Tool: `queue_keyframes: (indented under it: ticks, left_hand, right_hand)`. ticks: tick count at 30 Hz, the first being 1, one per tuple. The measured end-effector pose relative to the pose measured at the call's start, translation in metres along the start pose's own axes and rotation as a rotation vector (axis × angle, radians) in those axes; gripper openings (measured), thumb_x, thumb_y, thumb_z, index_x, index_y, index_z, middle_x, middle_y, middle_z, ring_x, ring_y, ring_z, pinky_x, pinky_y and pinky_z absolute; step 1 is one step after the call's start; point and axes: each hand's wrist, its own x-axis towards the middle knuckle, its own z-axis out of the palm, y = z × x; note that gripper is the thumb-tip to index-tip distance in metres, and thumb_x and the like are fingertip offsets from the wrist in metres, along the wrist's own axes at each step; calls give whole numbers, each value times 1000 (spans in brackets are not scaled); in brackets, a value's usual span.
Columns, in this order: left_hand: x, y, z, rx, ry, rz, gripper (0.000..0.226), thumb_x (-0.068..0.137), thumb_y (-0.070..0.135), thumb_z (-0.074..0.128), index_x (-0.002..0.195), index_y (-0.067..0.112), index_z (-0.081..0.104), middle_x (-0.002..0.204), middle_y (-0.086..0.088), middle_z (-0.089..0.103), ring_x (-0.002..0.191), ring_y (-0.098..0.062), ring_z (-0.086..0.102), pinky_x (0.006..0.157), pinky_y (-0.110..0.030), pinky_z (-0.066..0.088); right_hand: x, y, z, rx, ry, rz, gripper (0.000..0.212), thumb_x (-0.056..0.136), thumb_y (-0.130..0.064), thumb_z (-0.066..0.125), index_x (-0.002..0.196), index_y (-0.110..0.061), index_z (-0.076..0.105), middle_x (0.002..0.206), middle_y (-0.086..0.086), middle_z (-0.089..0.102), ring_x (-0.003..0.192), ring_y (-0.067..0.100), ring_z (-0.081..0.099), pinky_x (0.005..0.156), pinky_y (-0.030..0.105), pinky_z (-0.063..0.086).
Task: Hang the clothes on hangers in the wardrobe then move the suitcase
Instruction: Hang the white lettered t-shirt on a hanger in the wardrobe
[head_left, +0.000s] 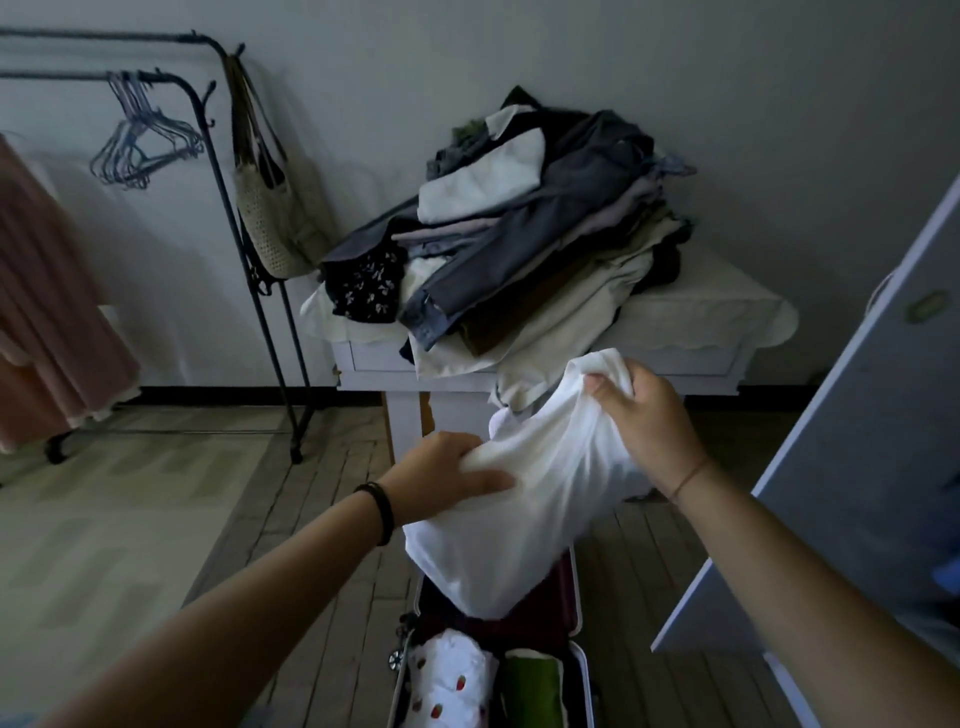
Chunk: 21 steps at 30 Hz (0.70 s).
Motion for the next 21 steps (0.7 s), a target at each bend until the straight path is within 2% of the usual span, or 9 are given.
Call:
queue_keyframes:
  ticks: [4,5,7,9,11,13,15,18,21]
  left_hand:
    - [2,-15,-11,78,-24,-44,43,77,61,63,65,21,54,60,9,51,55,-6,46,55,-22,37]
    - [2,-18,-13,29,10,-52,41,79,58,63,66,21,56,62,9,53,56,-7,48,56,-23,39]
    - [2,-20,-17,-55,112,-40,33,83,50,63,72,19,61,66,7,57,60,-9,52,59,-26,43]
    - [2,-19,-18,-79,210,3,25,87,40,62,79,16,65,72,8,60,65,-7,55,62,-25,45]
    - [4,-17,-19,-90,286,62,16,89,31,63,74,24,61,74,13,54,67,-2,51,61,-21,41]
    - [7,-17,-20,-105,337,107,24,90,27,62,68,31,53,77,14,51,68,-1,50,62,-19,37]
    - [9,-15,-22,-122,348,113,28,91,27,60,65,31,50,75,13,52,67,-1,50,60,-16,36]
    - [9,-11,-22,-108,304,101,33,93,31,56,61,25,47,62,8,51,58,-7,47,55,-21,35]
    - [10,-6,-24,-41,266,94,37,94,37,53,59,25,46,58,8,49,55,-8,45,54,-25,35]
  right_hand:
    - [4,8,-7,32,65,22,15,93,-27,57,89,-13,63,81,3,63,72,7,55,58,7,39]
    - [5,11,-10,41,71,34,19,93,-29,57,87,-11,63,79,6,63,71,9,55,59,10,40]
    - [5,18,-14,73,67,66,33,91,-38,59,84,-6,64,76,15,63,72,16,55,64,25,42]
    - [4,20,-14,120,61,94,43,85,-49,58,83,-7,64,77,13,63,74,18,57,69,32,43]
    - [3,18,-12,212,39,118,35,87,-45,58,85,-11,66,85,12,66,81,19,61,75,33,47]
    - [2,14,-12,307,-9,141,23,94,-32,55,92,-12,67,96,18,68,89,25,64,81,36,49]
    - [1,11,-13,348,-44,152,19,95,-24,53,96,-11,66,101,22,67,92,28,64,86,41,49]
    - [0,7,-12,342,-49,145,9,91,-20,58,90,-14,65,90,10,67,88,21,63,85,38,48]
    - [-1,1,-13,336,13,115,8,87,-19,63,80,-16,65,78,2,65,76,13,62,74,27,48]
